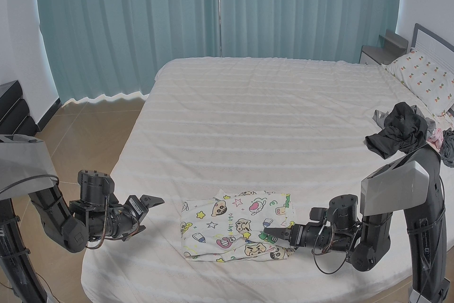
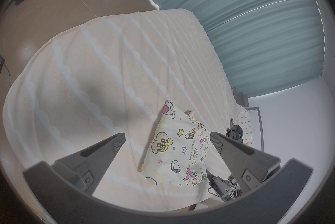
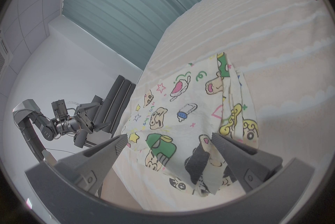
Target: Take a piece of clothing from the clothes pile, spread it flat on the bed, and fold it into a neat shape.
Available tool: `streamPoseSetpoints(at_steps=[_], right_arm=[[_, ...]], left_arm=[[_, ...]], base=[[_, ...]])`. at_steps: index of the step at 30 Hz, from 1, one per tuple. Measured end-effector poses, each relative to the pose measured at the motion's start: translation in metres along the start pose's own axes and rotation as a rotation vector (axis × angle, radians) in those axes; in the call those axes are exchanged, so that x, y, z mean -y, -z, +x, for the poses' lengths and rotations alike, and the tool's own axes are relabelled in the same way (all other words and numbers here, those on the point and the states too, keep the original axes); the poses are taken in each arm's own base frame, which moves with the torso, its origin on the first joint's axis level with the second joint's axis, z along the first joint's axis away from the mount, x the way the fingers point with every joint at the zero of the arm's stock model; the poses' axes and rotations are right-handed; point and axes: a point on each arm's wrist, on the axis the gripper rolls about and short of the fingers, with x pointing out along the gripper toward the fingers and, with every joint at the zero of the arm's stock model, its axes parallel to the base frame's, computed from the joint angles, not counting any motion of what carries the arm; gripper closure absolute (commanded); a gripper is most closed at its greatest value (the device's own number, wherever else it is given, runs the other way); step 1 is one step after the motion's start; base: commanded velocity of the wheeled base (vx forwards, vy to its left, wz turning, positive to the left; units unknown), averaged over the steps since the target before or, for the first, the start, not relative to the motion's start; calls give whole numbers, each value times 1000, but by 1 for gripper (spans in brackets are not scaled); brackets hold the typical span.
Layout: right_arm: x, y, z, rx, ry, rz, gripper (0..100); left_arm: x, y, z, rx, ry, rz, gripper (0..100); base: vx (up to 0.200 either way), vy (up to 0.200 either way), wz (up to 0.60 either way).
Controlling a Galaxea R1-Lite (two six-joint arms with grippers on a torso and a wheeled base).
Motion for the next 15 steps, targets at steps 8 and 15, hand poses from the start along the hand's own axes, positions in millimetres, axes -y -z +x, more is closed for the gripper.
streamPoseSetpoints(at_steps=[8, 15], right_arm=[[-2, 4, -4, -19, 4, -15, 0], [-4, 8, -4, -37, 3, -34, 100]], left_arm=[[0, 0, 0, -1, 0, 2, 0], [-1, 1, 1, -4, -3, 3, 0]], base=[[0, 0, 0], [0, 0, 0]])
